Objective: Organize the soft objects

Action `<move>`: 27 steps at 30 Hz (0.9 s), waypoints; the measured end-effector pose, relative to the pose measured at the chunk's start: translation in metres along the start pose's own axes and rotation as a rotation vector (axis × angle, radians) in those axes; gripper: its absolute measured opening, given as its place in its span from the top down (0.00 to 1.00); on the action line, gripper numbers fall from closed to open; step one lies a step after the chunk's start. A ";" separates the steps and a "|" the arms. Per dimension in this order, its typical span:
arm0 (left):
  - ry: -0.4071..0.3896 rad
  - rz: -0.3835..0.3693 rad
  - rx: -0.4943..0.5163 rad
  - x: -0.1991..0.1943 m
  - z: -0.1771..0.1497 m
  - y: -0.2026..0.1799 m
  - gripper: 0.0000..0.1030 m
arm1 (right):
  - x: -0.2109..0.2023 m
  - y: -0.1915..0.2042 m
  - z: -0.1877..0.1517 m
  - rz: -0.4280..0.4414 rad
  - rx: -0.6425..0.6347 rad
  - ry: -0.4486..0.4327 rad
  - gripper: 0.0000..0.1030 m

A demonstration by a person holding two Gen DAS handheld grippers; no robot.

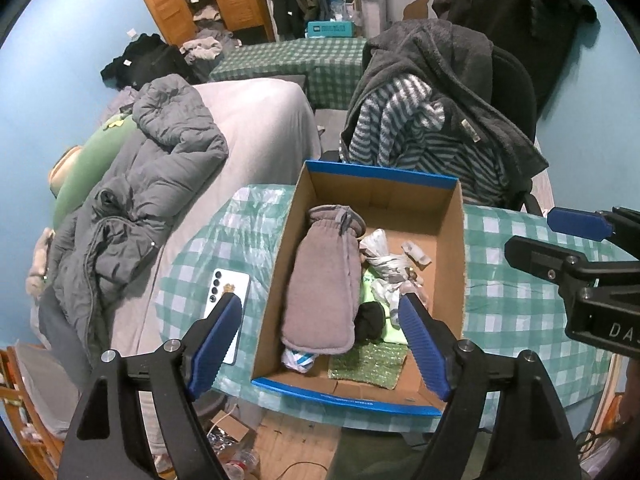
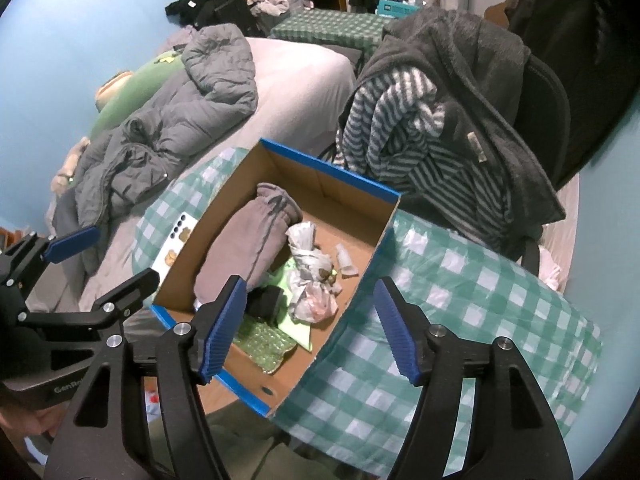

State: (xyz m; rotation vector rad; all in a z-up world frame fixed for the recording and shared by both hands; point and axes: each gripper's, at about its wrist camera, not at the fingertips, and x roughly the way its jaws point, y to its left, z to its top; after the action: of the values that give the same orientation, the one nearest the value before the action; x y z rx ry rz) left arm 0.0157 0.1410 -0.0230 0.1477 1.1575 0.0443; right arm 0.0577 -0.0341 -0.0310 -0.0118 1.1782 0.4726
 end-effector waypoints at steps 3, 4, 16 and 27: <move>-0.004 -0.007 -0.008 -0.008 -0.001 -0.003 0.20 | -0.009 -0.003 -0.002 -0.005 0.006 -0.014 0.34; -0.001 -0.009 -0.009 -0.009 -0.002 -0.004 0.18 | -0.012 -0.004 -0.003 -0.008 0.010 -0.018 0.34; 0.027 -0.014 0.002 -0.021 -0.006 -0.020 0.17 | -0.036 -0.019 -0.022 -0.020 0.030 -0.033 0.32; 0.025 -0.024 0.001 -0.026 -0.006 -0.027 0.17 | -0.043 -0.031 -0.034 -0.025 0.052 -0.032 0.32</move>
State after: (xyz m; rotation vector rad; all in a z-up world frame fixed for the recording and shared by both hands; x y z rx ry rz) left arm -0.0011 0.1120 -0.0051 0.1347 1.1846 0.0240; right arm 0.0265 -0.0858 -0.0133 0.0259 1.1578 0.4187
